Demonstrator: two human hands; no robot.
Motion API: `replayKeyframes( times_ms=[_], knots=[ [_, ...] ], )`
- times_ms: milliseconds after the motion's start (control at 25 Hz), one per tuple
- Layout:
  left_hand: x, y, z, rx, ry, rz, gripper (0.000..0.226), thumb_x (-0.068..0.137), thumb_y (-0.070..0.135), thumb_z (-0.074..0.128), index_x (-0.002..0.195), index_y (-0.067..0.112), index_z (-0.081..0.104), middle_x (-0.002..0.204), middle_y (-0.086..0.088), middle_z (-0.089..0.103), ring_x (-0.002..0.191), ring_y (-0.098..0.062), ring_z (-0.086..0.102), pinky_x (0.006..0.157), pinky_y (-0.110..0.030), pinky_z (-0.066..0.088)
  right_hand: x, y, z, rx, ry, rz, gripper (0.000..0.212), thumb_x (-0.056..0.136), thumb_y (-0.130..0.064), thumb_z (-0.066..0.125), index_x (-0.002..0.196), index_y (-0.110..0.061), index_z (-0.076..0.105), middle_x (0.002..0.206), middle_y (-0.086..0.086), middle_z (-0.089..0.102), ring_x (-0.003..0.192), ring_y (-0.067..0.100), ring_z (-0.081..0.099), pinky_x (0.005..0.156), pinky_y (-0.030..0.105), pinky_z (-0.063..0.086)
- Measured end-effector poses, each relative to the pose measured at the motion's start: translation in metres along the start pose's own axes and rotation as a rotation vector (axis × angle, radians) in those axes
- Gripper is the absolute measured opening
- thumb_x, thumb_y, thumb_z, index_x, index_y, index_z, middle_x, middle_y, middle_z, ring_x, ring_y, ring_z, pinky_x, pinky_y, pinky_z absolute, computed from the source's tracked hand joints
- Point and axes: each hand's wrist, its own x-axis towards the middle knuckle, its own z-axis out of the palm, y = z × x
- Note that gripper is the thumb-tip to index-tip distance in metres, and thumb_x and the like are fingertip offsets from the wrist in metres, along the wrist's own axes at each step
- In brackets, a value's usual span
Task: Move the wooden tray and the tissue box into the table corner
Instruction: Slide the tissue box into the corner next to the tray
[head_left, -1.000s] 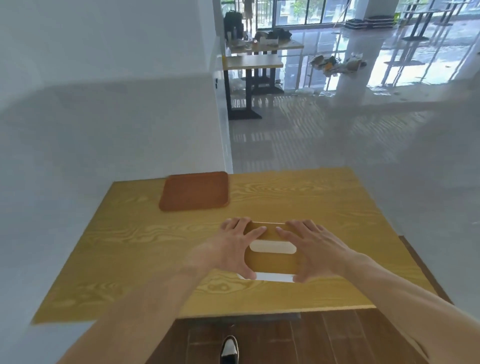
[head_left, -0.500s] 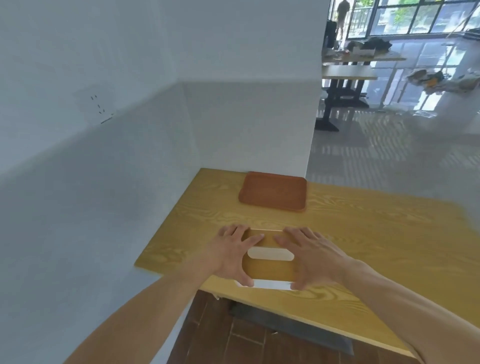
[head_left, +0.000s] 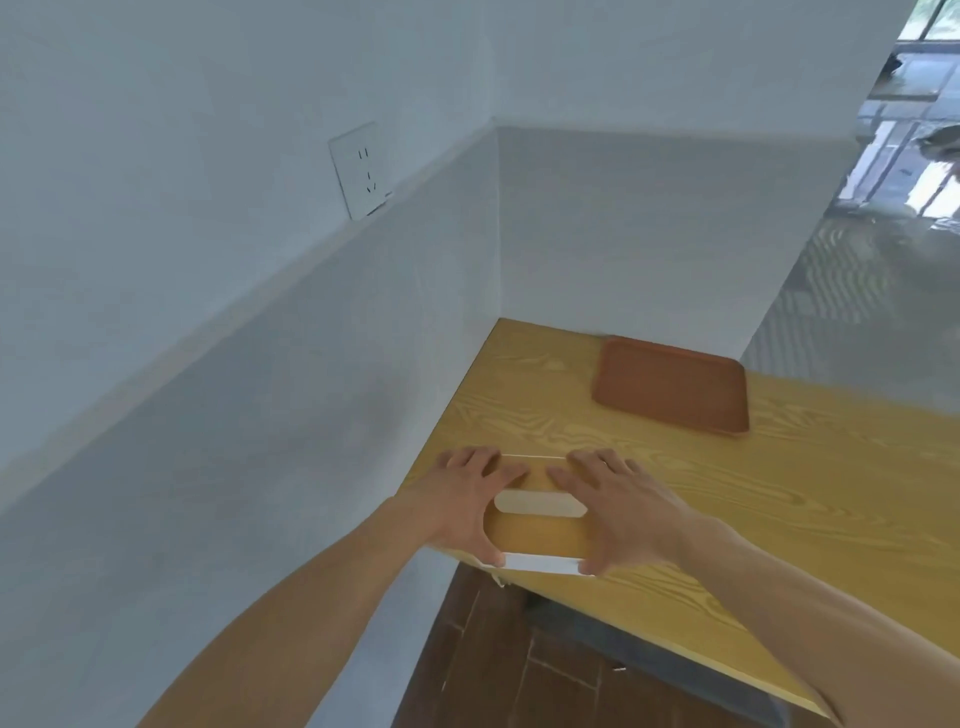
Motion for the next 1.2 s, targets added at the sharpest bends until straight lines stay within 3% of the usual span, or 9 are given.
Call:
replayKeyframes(
  times_ms=[440,1200],
  knots=[
    [0.08,-0.064,0.007,-0.021,-0.096,0.004,0.117,0.059,0.069,0.073,0.15,0.045,0.003,0.162,-0.003,0.011,0.147,-0.033,0.015,0.118,-0.052,0.014,0.085,0.024,0.015,0.049,-0.08,0.049,0.119,0.055,-0.068,0.063,0.153,-0.032,0.007,0.162,0.007,0.015,0.141,0.029,0.014,0.114,0.047,0.025],
    [0.242,-0.132,-0.008,0.029,-0.238,-0.075,0.12,0.065,0.034,0.086,0.154,0.036,0.006,0.163,-0.007,0.003,0.152,-0.027,0.005,0.119,-0.059,0.013,0.231,0.099,0.049,0.136,-0.111,0.134,0.123,0.063,-0.061,0.076,0.157,-0.022,0.007,0.161,0.014,0.015,0.141,0.037,0.021,0.112,0.051,0.028]
  ],
)
